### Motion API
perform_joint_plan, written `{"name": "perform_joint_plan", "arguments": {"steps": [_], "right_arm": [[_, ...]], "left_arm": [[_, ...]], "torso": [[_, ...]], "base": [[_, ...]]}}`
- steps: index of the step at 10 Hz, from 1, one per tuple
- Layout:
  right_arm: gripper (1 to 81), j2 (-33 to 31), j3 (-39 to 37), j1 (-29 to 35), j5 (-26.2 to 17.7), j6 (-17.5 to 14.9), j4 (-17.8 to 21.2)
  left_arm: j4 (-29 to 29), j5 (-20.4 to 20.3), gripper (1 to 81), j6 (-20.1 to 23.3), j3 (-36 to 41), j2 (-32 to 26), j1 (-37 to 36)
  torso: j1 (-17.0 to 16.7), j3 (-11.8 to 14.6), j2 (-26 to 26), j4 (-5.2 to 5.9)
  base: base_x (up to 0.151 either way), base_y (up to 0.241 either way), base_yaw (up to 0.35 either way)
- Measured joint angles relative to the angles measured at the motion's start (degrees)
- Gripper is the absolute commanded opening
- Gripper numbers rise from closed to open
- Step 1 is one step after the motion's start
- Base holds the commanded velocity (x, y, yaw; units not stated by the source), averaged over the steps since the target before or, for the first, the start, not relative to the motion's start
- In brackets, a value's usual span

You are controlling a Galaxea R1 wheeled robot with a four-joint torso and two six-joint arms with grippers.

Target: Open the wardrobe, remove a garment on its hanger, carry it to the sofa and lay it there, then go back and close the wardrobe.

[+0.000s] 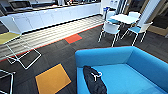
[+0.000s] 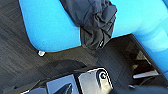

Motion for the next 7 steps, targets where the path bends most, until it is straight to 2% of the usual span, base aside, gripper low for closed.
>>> {"name": "perform_joint_plan", "arguments": {"steps": [2, 5, 7], "right_arm": [[81.1, 0.0, 0.0, 0.0, 0.0, 0.0, 0.0], [81.1, 0.0, 0.0, 0.0, 0.0, 0.0, 0.0], [81.1, 0.0, 0.0, 0.2, 0.0, 0.0, 0.0]], "left_arm": [[1.2, -2.4, 81.1, 0.4, 0.3, -0.6, 2.5], [2.1, -2.7, 81.1, 2.0, 0.4, -1.2, 4.4], [2.5, -3.1, 81.1, 2.0, 0.4, -1.2, 5.3]], "torso": [[0.0, 0.0, 0.0, 0.00], [0.0, 0.0, 0.0, 0.00], [0.0, 0.0, 0.0, 0.00]], "base": [[0.000, 0.000, 0.000], [0.000, 0.000, 0.000], [-0.076, 0.000, 0.000]]}}
